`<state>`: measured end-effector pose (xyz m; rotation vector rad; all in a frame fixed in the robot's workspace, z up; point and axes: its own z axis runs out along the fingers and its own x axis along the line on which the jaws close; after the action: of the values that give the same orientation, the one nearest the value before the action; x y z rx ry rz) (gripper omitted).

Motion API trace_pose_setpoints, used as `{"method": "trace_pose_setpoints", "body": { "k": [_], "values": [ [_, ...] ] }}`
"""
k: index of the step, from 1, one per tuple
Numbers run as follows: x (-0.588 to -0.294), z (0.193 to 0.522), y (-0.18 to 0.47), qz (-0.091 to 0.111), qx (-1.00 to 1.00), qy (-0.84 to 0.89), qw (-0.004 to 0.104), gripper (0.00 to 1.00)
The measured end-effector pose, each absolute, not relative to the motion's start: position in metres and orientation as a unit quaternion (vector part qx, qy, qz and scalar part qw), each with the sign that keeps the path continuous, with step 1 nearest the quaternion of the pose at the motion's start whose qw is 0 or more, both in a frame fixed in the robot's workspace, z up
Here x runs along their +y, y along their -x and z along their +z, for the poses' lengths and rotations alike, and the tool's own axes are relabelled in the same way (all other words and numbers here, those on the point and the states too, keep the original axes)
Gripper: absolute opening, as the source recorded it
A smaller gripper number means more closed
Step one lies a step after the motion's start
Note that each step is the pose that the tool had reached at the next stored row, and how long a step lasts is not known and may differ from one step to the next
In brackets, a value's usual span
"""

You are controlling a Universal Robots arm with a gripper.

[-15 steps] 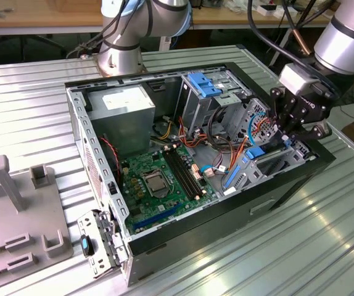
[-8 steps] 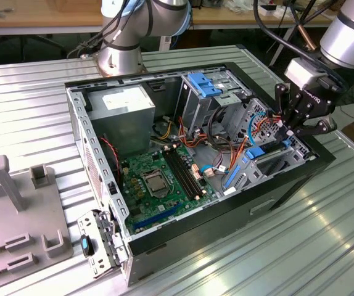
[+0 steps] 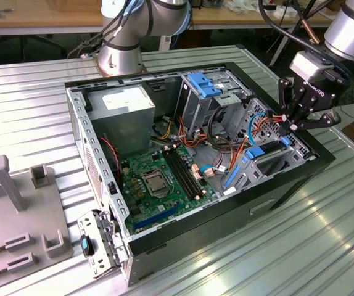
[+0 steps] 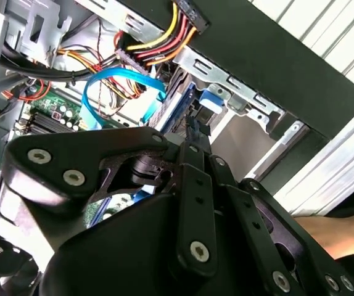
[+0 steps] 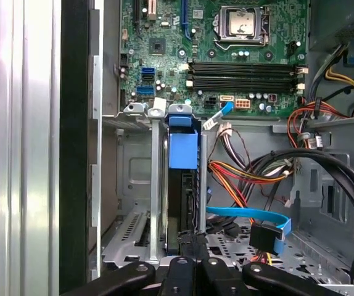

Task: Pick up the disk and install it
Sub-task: 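Insert the first disk wire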

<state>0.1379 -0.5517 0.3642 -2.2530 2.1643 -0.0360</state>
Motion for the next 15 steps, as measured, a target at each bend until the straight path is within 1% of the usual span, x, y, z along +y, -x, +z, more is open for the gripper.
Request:
{"method": "trace_pose_setpoints", "body": {
  "k": [7, 15],
  "values": [
    [-0.549, 0.364, -0.139, -0.011, 0.658, 0.753, 0.009, 0.11],
    [-0.536, 0.364, -0.146, -0.013, 0.654, 0.757, 0.007, 0.11]
  ]
}}
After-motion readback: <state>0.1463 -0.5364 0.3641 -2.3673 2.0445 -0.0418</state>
